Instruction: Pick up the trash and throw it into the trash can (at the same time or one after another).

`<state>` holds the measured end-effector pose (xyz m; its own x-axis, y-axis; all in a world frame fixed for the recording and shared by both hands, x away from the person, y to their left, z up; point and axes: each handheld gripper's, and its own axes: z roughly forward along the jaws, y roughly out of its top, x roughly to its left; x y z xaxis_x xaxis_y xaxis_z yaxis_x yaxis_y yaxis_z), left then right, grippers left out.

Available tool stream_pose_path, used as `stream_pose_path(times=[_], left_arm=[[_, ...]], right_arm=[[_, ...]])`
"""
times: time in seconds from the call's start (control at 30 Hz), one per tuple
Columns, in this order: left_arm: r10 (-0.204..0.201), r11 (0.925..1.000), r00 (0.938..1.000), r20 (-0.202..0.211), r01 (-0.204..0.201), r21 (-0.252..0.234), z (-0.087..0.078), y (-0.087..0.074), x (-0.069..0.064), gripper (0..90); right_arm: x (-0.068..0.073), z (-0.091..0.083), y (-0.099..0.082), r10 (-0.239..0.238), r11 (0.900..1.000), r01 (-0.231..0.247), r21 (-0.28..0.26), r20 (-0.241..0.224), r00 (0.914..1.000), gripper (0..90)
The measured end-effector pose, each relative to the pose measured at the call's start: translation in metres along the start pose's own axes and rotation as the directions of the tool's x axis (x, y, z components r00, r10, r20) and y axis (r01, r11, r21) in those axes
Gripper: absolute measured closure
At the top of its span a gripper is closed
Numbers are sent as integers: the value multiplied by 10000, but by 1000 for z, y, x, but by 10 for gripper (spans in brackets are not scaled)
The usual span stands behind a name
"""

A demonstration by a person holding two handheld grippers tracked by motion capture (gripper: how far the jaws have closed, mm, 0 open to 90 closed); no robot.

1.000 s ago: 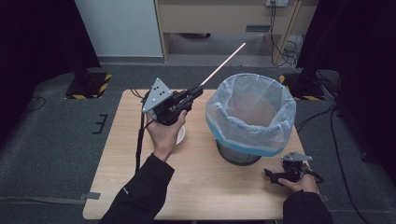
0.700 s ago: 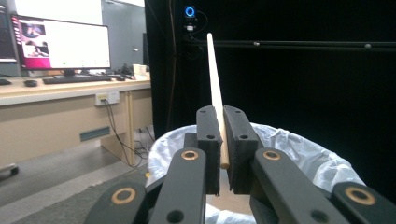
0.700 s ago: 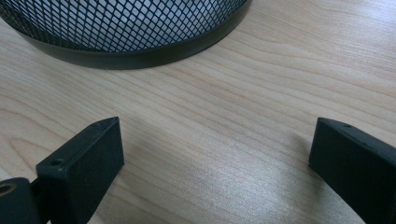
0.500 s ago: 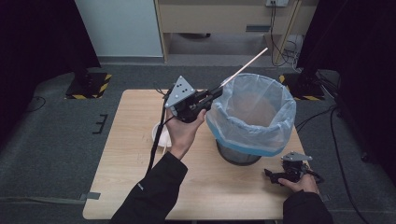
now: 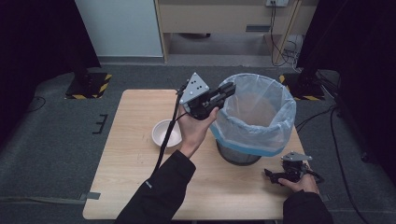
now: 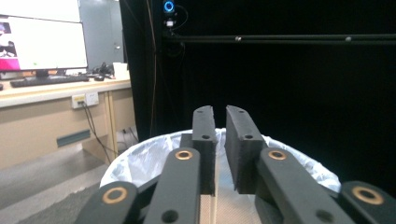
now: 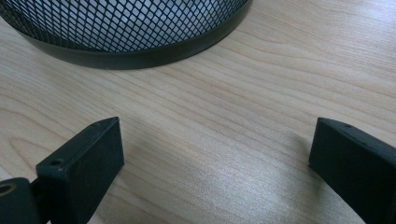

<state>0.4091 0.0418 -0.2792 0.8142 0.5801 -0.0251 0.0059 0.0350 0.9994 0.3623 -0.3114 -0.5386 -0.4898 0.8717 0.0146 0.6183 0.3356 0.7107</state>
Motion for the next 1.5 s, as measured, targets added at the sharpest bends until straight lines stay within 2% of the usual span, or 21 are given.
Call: stream_pose_path(times=[0.1, 0.17, 0.3, 0.43, 0.6, 0.73, 0.9, 1.1, 1.3, 1.5], left_arm=[[-17, 9999, 10000, 55, 18, -168, -3, 2, 2, 747], [-21, 9997, 10000, 58, 23, -231, -6, 3, 4, 673], [170, 9992, 9998, -73, -172, -374, -19, 7, 7, 591], [512, 9981, 9979, -396, -525, -333, -44, 11, 15, 527], [504, 9981, 9951, -852, -531, -298, -78, 13, 29, 454], [618, 9980, 9888, -1357, -633, -66, -108, 6, 42, 409], [319, 9991, 9787, -2030, -259, 325, -141, -18, 60, 373], [-171, 9950, 9651, -2614, 422, 908, -165, -58, 75, 326], [-282, 9816, 9503, -3099, 849, 1708, -180, -95, 80, 307], [-361, 9630, 9357, -3510, 1264, 2380, -192, -130, 78, 296]], right_arm=[[0, 0, 0, -7, 10000, 7, 2, -4, 10000, 33], [0, 0, 0, -10, 10000, 10, -1, -7, 10000, 33], [0, 0, 0, -31, 10000, 31, 10, -13, 10000, 33], [0, 0, 0, -34, 10000, 34, 9, -11, 10000, 33], [0, 0, 0, -36, 10000, 36, 9, -9, 10000, 33], [0, 0, 0, -39, 10000, 39, 12, -6, 10000, 33], [0, 0, 0, -38, 10000, 38, 11, -7, 10000, 33], [0, 0, 0, -39, 10000, 39, 11, -5, 10000, 33], [0, 0, 0, -34, 10000, 34, 10, -6, 10000, 33], [0, 0, 0, -50, 10000, 50, 9, -2, 10000, 33]])
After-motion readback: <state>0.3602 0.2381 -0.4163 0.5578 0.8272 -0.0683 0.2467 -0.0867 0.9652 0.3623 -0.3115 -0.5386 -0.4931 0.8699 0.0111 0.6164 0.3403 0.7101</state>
